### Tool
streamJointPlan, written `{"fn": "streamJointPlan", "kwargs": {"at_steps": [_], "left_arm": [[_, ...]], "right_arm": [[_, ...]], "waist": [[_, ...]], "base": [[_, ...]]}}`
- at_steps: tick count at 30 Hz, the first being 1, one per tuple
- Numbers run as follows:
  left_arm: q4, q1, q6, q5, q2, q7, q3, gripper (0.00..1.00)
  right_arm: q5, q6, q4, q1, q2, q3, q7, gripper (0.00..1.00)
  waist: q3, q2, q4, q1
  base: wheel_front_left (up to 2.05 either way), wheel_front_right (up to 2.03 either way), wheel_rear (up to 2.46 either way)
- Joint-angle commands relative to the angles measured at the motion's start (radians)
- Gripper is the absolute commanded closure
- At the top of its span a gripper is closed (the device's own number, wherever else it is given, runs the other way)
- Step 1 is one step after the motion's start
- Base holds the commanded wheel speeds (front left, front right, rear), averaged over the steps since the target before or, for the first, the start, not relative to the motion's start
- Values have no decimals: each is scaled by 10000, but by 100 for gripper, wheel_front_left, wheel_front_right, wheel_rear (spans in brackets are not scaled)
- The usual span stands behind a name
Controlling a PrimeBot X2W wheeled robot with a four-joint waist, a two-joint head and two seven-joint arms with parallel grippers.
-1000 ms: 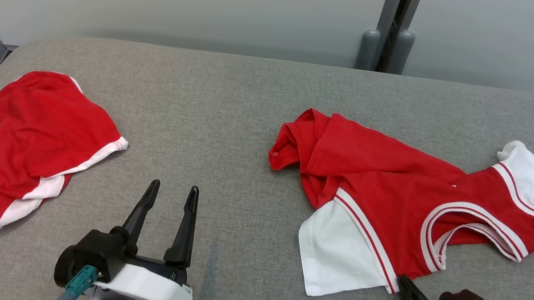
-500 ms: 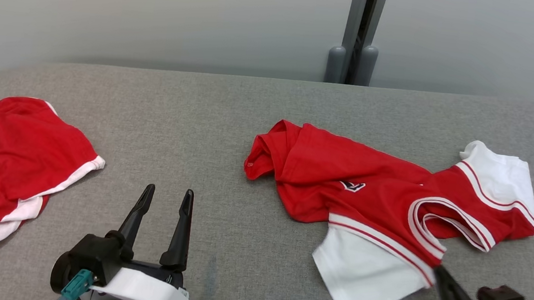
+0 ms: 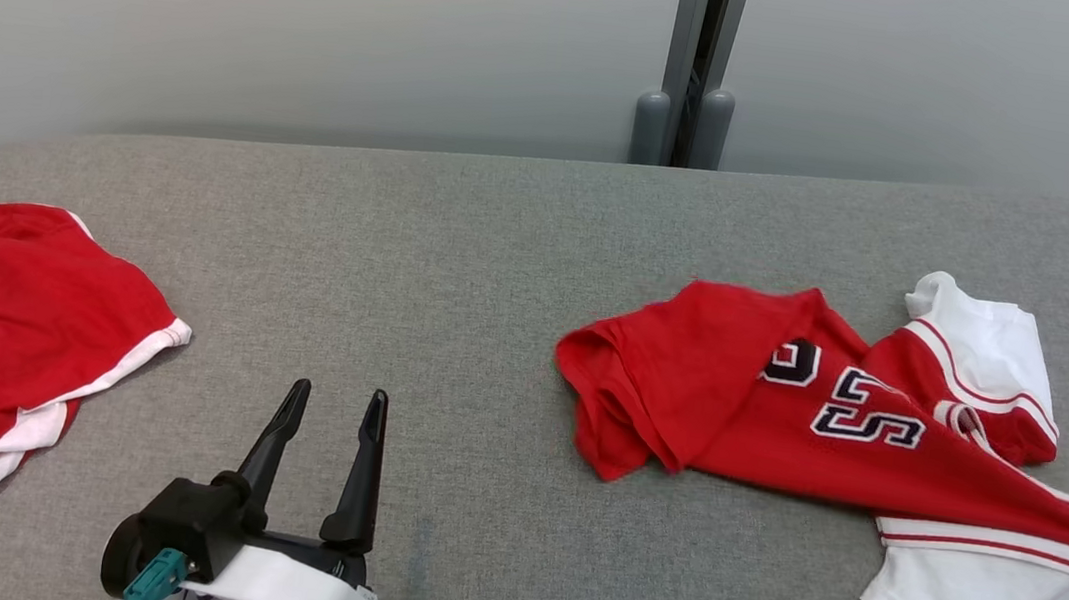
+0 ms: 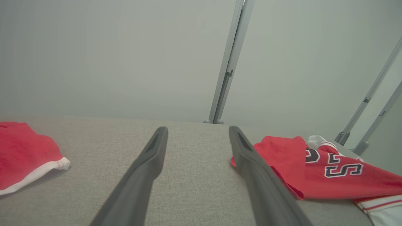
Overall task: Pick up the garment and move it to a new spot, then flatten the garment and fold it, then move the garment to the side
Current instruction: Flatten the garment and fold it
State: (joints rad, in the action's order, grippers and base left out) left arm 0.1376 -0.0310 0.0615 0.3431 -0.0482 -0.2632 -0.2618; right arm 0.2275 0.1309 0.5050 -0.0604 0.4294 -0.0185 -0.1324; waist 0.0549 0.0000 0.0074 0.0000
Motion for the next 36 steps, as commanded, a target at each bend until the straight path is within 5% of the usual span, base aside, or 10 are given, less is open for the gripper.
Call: {"fn": "streamJointPlan", "kwargs": {"at_steps": [1, 2, 9, 19, 29, 36], "left_arm": [[7, -112, -40, -8, -40, -17, 28, 0], [13, -110, -50, -17, -37, -17, 35, 0], [82, -160, -57, -94, -42, -17, 50, 0], [67, -291, -114, -95, -42, -17, -20, 0], [48, -412, -144, -143, -37, -17, -111, 0], [79, -643, -144, -73, -40, -17, -301, 0]], "right_arm": [[-142, -2, 135, 49, -9, -206, 71, 100], [-91, -2, 149, -5, -95, -331, 0, 0], [477, -2, -1070, -462, -950, 650, -771, 0], [318, -2, -2687, -766, -946, 3283, -1290, 0], [523, -2, -2137, -1209, -1219, 4407, -1347, 0], [456, -2, -1010, -2287, -809, 5704, -1227, 0]], "waist": [[19, 0, 5, 0], [28, 0, 3, 0], [2, 0, -114, 0], [37, 0, -38, 0], [356, 0, 569, 0], [851, 0, 1318, 0]], "base": [[0, 0, 0], [0, 0, 0], [0, 0, 0], [0, 0, 0], [0, 0, 0], [0, 0, 0]]}}
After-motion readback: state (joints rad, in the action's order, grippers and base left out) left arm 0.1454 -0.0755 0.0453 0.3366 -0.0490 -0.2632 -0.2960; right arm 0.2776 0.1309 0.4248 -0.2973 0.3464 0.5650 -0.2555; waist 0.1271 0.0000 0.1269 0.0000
